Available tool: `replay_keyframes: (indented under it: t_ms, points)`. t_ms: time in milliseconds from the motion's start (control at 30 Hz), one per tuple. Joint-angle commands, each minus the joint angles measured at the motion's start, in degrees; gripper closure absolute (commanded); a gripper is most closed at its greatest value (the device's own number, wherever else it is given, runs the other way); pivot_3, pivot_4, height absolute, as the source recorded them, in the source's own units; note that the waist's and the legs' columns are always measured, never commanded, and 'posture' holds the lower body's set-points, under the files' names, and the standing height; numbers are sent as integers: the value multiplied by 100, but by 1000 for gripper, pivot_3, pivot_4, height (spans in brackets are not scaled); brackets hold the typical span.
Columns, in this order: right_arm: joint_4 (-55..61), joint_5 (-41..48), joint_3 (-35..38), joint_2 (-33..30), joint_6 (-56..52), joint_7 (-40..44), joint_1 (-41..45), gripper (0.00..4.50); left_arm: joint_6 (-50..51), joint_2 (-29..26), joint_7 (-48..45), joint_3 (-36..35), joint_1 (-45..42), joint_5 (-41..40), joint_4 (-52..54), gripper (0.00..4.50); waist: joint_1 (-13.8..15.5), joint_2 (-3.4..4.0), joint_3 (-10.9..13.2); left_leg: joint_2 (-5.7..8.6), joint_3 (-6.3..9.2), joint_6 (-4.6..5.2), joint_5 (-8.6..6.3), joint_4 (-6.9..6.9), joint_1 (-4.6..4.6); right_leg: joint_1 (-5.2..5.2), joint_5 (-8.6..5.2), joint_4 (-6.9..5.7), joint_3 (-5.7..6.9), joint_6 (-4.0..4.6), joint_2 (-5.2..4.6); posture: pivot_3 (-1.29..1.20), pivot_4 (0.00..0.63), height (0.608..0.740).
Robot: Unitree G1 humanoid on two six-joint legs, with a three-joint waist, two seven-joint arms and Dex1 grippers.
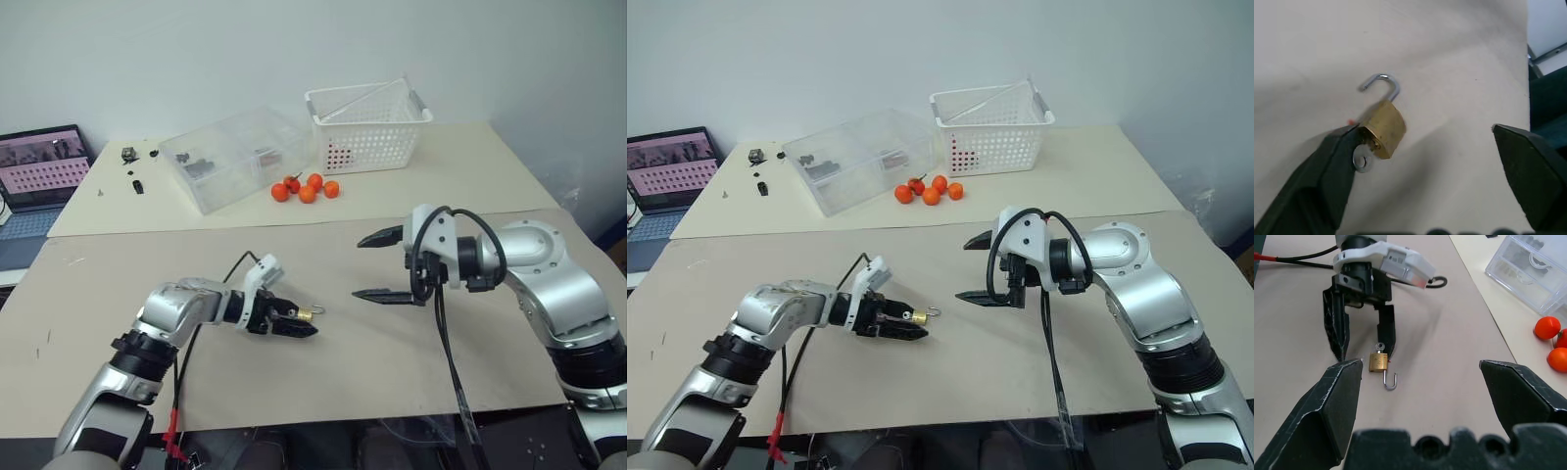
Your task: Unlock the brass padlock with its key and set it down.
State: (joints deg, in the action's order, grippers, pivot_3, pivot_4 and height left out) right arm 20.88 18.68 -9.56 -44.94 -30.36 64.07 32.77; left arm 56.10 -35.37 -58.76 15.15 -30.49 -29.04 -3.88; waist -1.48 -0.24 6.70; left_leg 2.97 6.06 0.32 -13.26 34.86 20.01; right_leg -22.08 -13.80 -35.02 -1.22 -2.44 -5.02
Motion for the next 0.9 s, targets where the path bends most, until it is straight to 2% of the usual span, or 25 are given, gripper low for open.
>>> replay_keyframes:
  t_ms: [33, 233, 333, 400, 567, 733, 900]
  points:
    - [87, -22, 31, -24, 180, 44, 184, 0, -104, -566, 83, -198, 119, 339, -78, 91, -18, 0, 0, -2, 1, 0, 0, -1, 2, -1, 0, -3, 0, 0, 2, 0, 150, 740]
    - [-1, -53, -27, 23, 258, 86, 228, 0, -310, -1085, -137, -385, 158, 342, 136, 91, -20, 1, 0, 2, 2, 1, -1, 0, 15, -7, 1, -5, 0, 1, -3, 0, 150, 740]
    - [-41, 33, -18, 55, 220, 136, 210, 0, -1087, -1255, -399, -675, 350, 323, 465, 91, 11, 0, 1, 4, 2, 1, -1, 0, 19, -9, 1, -2, 1, 1, -9, 0, 150, 740]
    - [-62, 186, 55, 40, 140, 236, 167, 0, -1647, -1241, -529, -912, 538, 278, 722, 91, 43, 0, 2, 2, 2, 1, -1, -3, 23, -11, 1, 3, 0, 1, -13, 0, 150, 740]
    - [-282, 949, 610, -210, -332, 625, 23, 0, -2262, -1130, -174, -1326, 719, 409, 1261, 91, 122, -3, 4, 4, 3, 0, -1, -3, 29, -11, 1, 8, 2, 2, -24, 0, 150, 740]
    - [-536, 1337, 1246, -543, -674, 585, -121, 0, -2184, -1147, 184, -1983, 826, 141, 1822, 91, 137, -4, 4, 8, -1, 1, -2, -2, 28, -7, 2, 10, 0, 2, -28, 0, 150, 740]
    - [-728, 1347, 1533, -626, -711, 398, -296, 0, -2061, -1044, 533, -2397, 859, -45, 2033, 91, 104, -3, 4, -6, -3, 4, -3, -7, 25, -9, 2, 6, 2, 2, -14, 0, 150, 740]
